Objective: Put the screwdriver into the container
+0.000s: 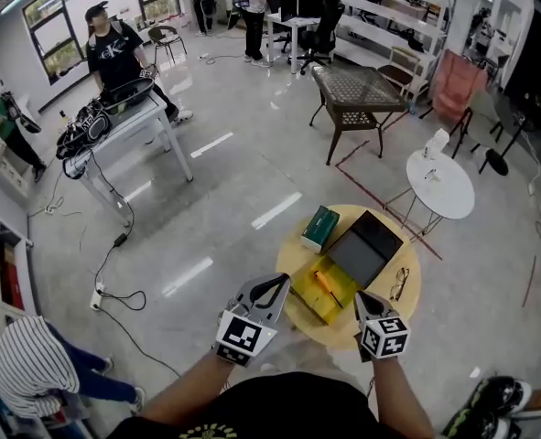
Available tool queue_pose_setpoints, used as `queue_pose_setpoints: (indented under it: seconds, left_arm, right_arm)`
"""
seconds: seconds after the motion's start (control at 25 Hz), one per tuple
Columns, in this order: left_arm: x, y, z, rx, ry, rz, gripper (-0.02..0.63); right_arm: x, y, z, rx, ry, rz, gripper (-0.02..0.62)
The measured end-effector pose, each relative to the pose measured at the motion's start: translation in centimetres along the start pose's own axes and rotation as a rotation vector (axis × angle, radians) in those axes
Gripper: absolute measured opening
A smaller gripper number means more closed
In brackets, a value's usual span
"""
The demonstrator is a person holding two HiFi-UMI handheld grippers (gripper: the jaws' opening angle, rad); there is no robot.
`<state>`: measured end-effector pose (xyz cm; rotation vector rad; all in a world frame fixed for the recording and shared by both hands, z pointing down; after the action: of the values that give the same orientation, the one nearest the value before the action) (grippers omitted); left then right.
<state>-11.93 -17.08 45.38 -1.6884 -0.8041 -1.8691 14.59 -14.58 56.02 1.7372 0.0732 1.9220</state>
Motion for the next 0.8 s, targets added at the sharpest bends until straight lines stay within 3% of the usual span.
queue_pose_setpoints:
  seconds: [0.8]
  left_arm:
    - [-3.0,-3.4,0.5,0.007,0.047,0.077,0.017]
  right_arm:
    - [-8.4,-7.6,-6.5,-0.008,-0.114,0.258,0.014]
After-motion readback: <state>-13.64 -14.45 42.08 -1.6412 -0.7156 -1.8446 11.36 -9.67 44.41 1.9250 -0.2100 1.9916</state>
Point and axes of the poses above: the fingertips, and each gripper's own axes: y forward along the fingers, z to its right, x out of its underside, the point moved 8 cm from there along -y, backward along the fingers, and after that the axes turned 7 degrees about z, right-handed, at the moved point
